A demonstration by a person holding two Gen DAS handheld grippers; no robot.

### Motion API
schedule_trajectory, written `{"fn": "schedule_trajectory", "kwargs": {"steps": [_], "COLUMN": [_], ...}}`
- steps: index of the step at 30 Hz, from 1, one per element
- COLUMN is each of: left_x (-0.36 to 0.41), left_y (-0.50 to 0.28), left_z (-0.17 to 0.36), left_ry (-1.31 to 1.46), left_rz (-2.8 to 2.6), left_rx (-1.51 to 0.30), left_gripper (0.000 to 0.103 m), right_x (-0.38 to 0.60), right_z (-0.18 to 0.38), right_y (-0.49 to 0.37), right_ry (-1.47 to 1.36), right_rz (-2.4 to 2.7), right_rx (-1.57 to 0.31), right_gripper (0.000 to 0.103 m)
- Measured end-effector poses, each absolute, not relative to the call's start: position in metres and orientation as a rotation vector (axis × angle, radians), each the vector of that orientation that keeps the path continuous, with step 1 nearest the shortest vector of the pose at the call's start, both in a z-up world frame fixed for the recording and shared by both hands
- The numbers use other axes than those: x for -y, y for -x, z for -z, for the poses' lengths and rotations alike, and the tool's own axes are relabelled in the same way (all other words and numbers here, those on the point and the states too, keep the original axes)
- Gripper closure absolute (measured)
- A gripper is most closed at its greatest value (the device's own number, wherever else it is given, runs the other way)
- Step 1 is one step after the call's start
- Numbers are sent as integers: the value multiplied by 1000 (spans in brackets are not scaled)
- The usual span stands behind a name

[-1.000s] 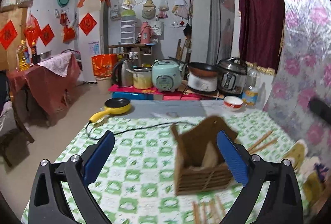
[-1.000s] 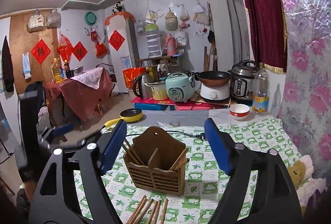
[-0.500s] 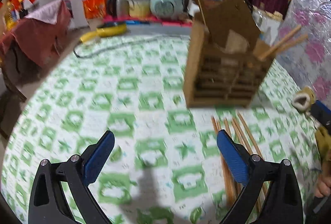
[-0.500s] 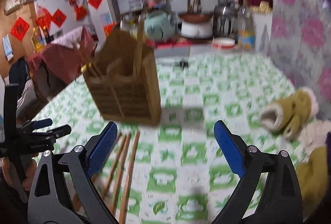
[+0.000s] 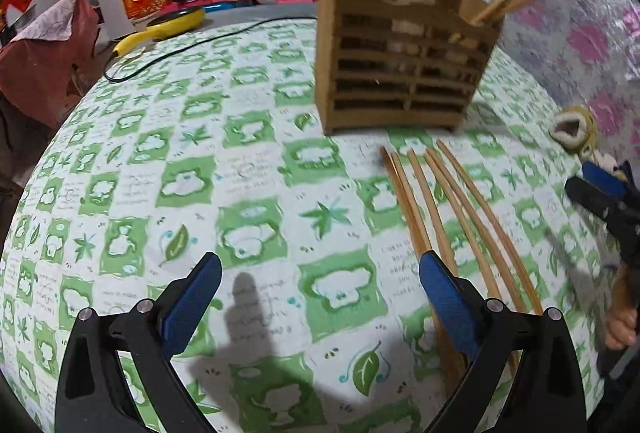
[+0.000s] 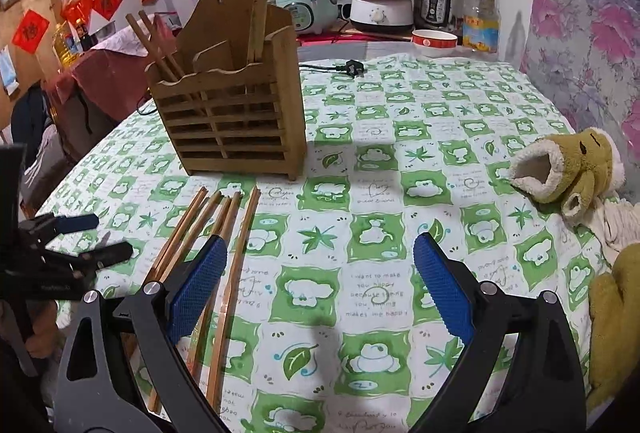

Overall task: Organize utensils
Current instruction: 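Open both tools to drop the chopsticks into the holder and withdraw, then move both open tools back over the remaining chopsticks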

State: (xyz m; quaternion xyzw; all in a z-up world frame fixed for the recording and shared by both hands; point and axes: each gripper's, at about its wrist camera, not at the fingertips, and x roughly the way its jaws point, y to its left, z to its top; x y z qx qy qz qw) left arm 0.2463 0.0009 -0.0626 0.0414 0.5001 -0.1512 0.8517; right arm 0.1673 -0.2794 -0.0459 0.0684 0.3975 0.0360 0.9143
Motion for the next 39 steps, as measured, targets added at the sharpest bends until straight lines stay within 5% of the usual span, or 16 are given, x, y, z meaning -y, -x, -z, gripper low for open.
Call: {"fn": "schedule_trajectory", "kwargs": {"steps": [39], "left_x": [22], "left_y": [-237], "left_z": [76], "left_ry": [-193], "left_rz": [382], "left_rx": [-1065], "left_gripper": [4], "right_x": [288], "right_z": [44], "right_y": [-168], "right_ry": [-188], "right_rz": [-69], "right_rx": [-819], "right_gripper": [11]}}
